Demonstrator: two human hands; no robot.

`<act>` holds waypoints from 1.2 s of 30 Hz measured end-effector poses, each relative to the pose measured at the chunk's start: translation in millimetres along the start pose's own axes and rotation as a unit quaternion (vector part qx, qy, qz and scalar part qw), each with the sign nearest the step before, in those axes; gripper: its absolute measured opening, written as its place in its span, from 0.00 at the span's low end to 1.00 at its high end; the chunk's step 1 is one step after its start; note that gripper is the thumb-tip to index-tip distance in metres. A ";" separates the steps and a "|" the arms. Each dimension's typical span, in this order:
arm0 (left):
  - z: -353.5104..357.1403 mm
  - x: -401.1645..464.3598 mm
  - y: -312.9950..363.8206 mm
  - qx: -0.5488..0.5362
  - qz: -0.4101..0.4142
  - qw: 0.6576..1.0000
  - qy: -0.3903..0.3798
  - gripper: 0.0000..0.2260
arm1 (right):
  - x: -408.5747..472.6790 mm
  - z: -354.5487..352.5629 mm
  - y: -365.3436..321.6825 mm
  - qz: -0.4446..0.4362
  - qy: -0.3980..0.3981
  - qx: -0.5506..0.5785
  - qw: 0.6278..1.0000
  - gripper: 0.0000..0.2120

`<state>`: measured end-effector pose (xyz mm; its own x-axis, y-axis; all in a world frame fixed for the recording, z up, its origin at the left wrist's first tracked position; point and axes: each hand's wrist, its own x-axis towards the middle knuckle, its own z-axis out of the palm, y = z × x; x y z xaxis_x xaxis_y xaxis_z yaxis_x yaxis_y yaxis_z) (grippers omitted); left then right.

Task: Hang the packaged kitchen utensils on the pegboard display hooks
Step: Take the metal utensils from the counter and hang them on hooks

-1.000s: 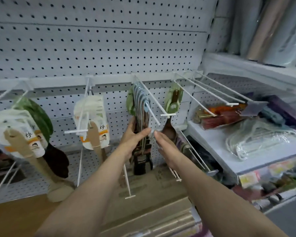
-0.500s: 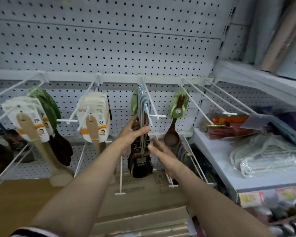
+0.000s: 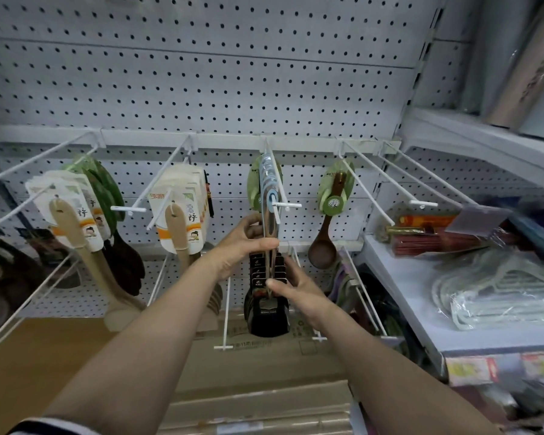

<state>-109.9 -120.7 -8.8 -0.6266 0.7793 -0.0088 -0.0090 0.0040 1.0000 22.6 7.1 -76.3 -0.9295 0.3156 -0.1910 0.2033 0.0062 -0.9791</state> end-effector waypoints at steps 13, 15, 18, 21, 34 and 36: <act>1.8 -13.1 2.3 0.012 0.012 1.000 -0.014 0.35 | -9.8 11.5 11.8 0.014 0.004 0.031 0.999 0.28; 3.8 -14.0 1.4 0.009 0.015 1.000 -0.010 0.35 | -13.4 9.9 8.8 0.016 -0.003 0.030 0.999 0.23; 7.0 -16.2 1.1 0.009 0.018 1.000 0.002 0.42 | -16.8 10.5 4.7 0.023 -0.016 0.041 0.999 0.21; 9.9 -19.3 3.8 -0.008 0.018 1.000 0.017 0.55 | -18.1 16.0 6.1 0.021 -0.010 0.045 0.999 0.21; 24.0 -38.6 13.0 -0.076 0.035 0.996 0.019 0.39 | -36.9 35.9 26.8 -0.007 0.008 0.162 0.987 0.31; 25.1 -41.8 12.1 -0.072 0.034 0.997 0.014 0.40 | -41.0 36.7 28.0 -0.012 0.012 0.176 0.984 0.28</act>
<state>-64.3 -137.4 3.8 -0.6506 0.7573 0.0561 -0.0767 -0.1389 0.9873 55.2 -40.6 -98.5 -0.9241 0.3423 -0.1697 0.0576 -0.3143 -0.9476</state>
